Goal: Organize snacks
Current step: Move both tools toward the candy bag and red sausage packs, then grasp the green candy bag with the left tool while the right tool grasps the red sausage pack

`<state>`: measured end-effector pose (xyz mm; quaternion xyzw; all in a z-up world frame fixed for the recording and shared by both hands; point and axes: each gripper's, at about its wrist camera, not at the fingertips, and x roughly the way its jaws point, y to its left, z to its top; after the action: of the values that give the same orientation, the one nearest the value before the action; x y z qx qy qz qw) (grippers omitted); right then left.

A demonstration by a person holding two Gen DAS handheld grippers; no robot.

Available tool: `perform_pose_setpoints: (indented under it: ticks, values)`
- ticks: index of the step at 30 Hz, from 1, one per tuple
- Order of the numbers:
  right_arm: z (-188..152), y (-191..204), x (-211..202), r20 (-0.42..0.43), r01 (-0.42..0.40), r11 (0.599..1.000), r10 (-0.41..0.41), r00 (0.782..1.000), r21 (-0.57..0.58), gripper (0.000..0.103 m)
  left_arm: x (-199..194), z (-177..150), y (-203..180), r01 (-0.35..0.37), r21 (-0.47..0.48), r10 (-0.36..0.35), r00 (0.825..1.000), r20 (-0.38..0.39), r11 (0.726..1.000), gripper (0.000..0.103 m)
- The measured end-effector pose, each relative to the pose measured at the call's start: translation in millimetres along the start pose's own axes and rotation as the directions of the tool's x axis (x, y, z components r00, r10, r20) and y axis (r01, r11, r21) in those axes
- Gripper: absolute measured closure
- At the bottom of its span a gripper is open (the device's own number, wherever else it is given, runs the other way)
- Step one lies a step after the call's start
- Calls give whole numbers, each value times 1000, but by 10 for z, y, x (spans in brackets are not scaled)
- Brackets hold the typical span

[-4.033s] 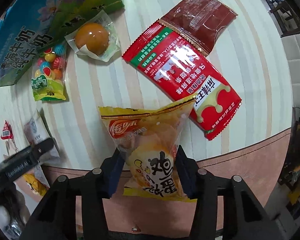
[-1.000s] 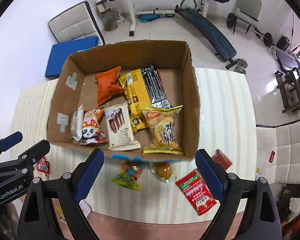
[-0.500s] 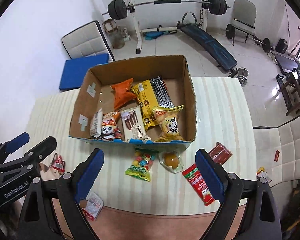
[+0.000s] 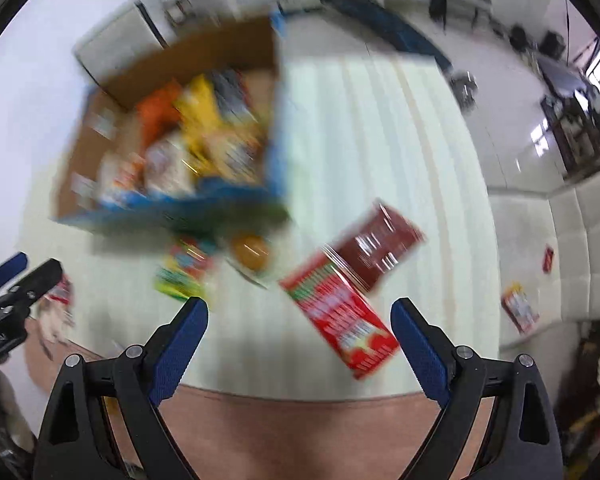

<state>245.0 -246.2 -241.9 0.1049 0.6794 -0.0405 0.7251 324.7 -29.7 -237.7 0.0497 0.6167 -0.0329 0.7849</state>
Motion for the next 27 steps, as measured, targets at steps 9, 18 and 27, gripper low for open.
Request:
perform_pose_setpoints:
  ticks: [9,18,27]
  values:
    - [-88,-327,1112,-257,39,989,-76,963,-146,8,938,94,-425,14,71,-1,985,-172,997,15]
    - [-191,-370,1363,-245,103,992,-118,962,-74,18,1368,208,-665,15,122,14,972,-235,992,25]
    - [-467,-407,1348,-301,42,984,12,954,174,30,1359,23,-619,44,62,-27,968,-251,997,55]
